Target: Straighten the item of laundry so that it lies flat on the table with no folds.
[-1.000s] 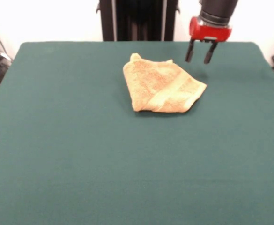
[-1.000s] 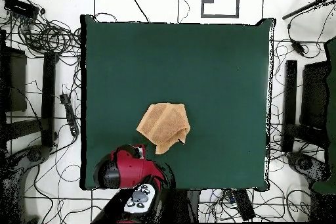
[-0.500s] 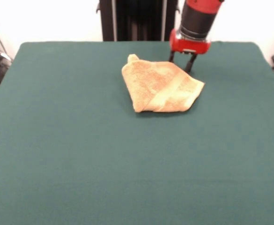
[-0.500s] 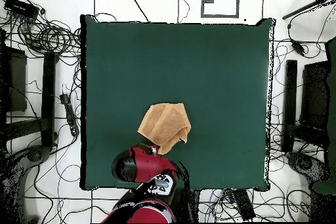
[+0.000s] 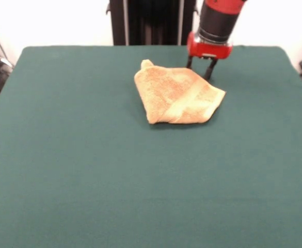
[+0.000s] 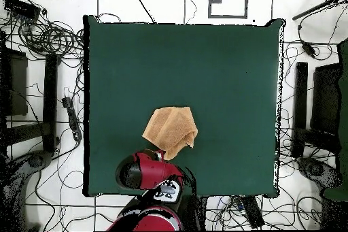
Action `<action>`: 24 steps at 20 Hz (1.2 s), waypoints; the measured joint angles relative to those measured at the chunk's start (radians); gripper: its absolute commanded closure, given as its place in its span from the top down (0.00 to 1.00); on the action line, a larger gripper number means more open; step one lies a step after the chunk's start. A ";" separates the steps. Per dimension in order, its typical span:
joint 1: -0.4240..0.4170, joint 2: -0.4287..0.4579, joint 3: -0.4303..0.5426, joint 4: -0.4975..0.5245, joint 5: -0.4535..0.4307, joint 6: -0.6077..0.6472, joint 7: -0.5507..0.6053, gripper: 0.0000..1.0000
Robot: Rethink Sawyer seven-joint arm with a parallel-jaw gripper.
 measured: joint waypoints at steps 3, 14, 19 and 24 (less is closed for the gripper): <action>-0.021 -0.008 0.015 0.000 0.000 0.010 0.000 1.00; -0.149 -0.114 0.084 -0.001 0.001 0.101 0.000 1.00; -0.169 -0.169 0.086 -0.009 0.000 0.146 0.000 1.00; -0.168 -0.218 0.087 -0.013 0.000 0.173 0.000 1.00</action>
